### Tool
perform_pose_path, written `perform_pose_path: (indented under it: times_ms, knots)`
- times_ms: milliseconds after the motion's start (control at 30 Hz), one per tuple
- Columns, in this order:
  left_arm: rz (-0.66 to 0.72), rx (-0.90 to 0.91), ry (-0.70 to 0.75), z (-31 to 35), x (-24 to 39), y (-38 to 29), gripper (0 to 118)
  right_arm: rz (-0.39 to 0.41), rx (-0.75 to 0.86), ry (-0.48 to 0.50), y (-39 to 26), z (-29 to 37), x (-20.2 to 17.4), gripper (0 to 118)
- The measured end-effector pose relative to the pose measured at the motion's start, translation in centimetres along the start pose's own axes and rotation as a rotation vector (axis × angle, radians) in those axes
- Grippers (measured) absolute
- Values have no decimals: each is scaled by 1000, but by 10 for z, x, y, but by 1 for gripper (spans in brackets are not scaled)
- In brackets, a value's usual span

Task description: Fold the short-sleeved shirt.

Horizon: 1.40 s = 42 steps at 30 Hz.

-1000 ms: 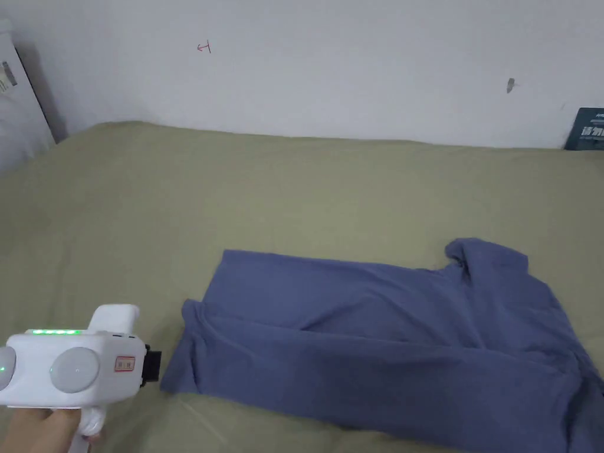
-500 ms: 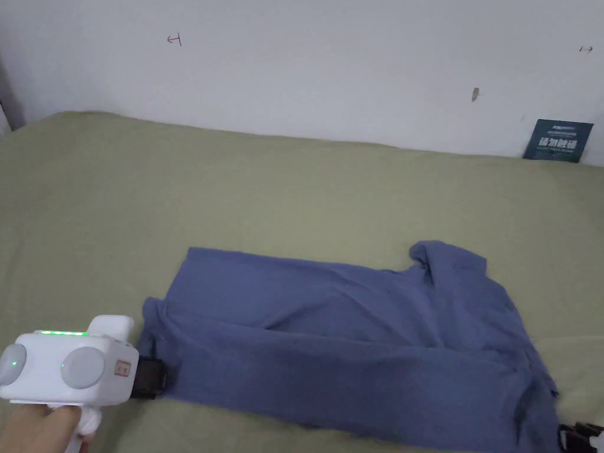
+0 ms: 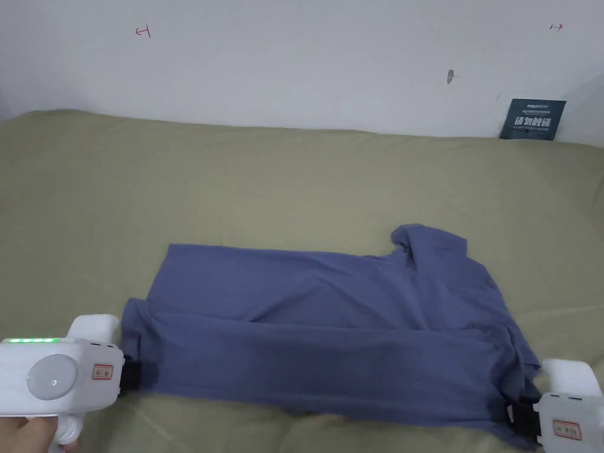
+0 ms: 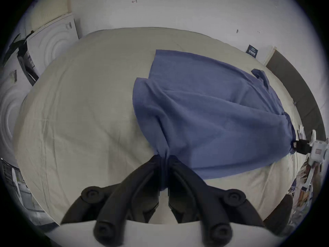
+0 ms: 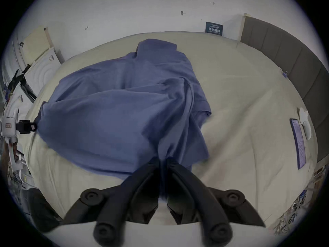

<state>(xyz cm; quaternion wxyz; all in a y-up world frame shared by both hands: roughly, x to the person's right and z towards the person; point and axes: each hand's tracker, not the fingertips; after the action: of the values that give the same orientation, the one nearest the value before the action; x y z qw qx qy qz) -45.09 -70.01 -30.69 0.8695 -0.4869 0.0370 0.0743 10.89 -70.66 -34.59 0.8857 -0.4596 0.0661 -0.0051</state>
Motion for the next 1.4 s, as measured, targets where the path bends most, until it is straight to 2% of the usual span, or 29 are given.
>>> perform_pose_path:
  times_ms: [167,300,533,733,767,800,833,867,900,1000,1033,1067,1100,1133,1167,1200,1333,1400]
  knots:
    - [6,7,-3,17,-2,-5,8,28,18,-1,-7,25,1,5]
    - [-2,10,-8,43,-6,-23,9,-4,48,27,-19,62,9,5]
    - [-10,0,-13,105,-15,-100,9,-24,42,75,-91,131,7,5]
    - [29,-22,-25,122,-19,-138,10,-30,12,87,-129,143,3,7]
    - [38,-17,-44,119,-21,-139,31,-38,22,76,-132,141,1,25]
    - [37,-1,-63,117,-21,-140,63,-54,23,69,-128,138,-1,59]
    - [34,-1,-50,115,-21,-141,96,-67,21,58,-126,137,-2,100]
    - [35,1,-11,114,-21,-141,109,-73,25,56,-124,137,-2,115]
    - [35,26,7,118,-22,-138,109,-79,43,47,-123,146,-3,109]
    - [39,75,17,134,-24,-122,106,-62,96,20,-103,164,4,107]
    - [43,112,36,139,-25,-112,102,-60,125,12,-97,168,4,100]
    - [34,132,51,140,-23,-103,86,-54,141,3,-86,151,1,76]
    - [24,148,54,138,-21,-93,61,-45,145,-2,-76,147,-1,43]
    - [22,164,59,135,-19,-83,26,-35,162,-7,-67,145,-2,5]
    - [25,170,55,130,-18,-70,15,-29,182,-16,-57,140,-5,0]
    - [33,174,41,124,-16,-59,7,-26,184,-29,-49,133,-5,0]
    - [54,148,25,82,-8,-10,5,-38,176,-8,-14,105,-5,0]
    - [-7,118,49,57,1,13,5,-22,162,-24,-2,89,-5,0]
